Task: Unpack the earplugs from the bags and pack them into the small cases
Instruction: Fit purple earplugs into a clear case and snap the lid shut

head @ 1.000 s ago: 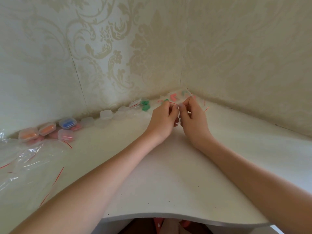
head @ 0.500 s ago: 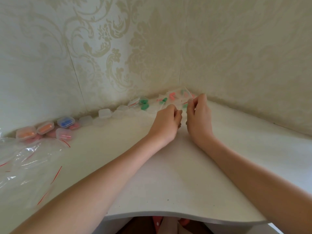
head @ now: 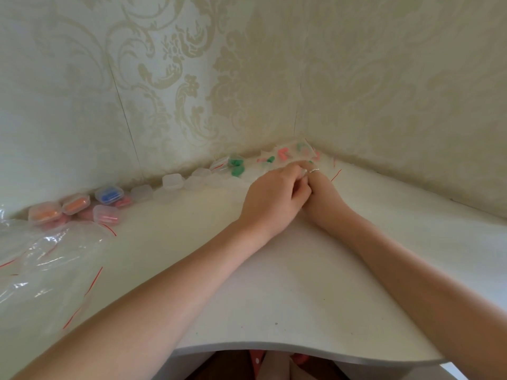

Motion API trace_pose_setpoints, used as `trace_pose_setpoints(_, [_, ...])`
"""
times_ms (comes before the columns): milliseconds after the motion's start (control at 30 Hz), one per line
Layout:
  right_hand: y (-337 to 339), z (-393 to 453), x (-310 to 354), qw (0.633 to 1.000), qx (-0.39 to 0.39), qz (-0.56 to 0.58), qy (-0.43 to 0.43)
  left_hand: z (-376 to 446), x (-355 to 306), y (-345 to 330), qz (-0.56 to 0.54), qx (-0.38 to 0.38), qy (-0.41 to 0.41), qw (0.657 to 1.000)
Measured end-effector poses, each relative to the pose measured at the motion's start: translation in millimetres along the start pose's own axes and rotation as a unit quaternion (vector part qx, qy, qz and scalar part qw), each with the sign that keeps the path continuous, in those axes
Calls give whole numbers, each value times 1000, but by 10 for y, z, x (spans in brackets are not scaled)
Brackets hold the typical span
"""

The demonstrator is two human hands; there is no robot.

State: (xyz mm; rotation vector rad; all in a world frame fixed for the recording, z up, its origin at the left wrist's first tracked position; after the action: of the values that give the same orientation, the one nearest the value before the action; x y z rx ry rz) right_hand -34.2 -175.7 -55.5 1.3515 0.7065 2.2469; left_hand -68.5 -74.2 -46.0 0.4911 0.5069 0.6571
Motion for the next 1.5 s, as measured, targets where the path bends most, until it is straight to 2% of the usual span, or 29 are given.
trace_pose_setpoints(100, [-21,-48,-27,994,50,93,-38,-2,-15,14,-2,-3,-65,998])
trace_pose_setpoints(167, [-15,-22,-40,988,47,129,-66,21,9,56,-50,-14,-58,997])
trace_pose_setpoints(233, [10,20,-58,982,31,147,-111,42,84,117,-124,-57,27,990])
trace_pose_setpoints(300, [59,39,-74,979,12,153,-131,38,211,153,-175,-97,153,968])
trace_pose_setpoints(400, [117,38,-91,968,9,206,-140,10,427,146,-234,-118,308,915])
trace_pose_setpoints(500, [129,54,-116,947,17,264,-183,23,503,88,-341,-110,374,856])
trace_pose_setpoints(633, [111,48,-120,955,33,239,-172,59,434,45,-447,-89,371,809])
trace_pose_setpoints(733, [113,51,-127,964,48,214,-151,49,419,29,-480,-85,361,795])
trace_pose_setpoints(867, [95,50,-117,973,77,177,-124,33,431,35,-521,-117,376,757])
trace_pose_setpoints(1033, [81,26,-96,970,97,186,-120,30,461,53,-550,-168,396,716])
trace_pose_setpoints(1100, [70,18,-66,975,76,174,-111,27,480,52,-568,-181,410,690])
trace_pose_setpoints(1167, [87,24,-63,985,22,145,-94,23,485,39,-589,-185,427,660])
trace_pose_setpoints(1300, [145,17,-19,998,-62,26,-9,18,489,36,-613,-198,454,615])
trace_pose_setpoints(1400, [162,27,-14,996,-73,35,24,16,506,62,-612,-220,473,594])
trace_pose_setpoints(1500, [120,84,-49,998,-50,6,28,23,529,99,-604,-236,473,596])
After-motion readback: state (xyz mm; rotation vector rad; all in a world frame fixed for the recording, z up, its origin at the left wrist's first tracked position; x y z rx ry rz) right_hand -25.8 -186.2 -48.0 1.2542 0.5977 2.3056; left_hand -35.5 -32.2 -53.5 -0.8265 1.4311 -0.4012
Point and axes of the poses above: each hand's wrist, its own z-axis towards the middle knuckle, its own y-axis out of the back of the hand, x = y × z, the point moved 3 cm from there along z, towards the middle knuckle, and after that the axes turned 10 degrees about -y, right-handed, at the moved point
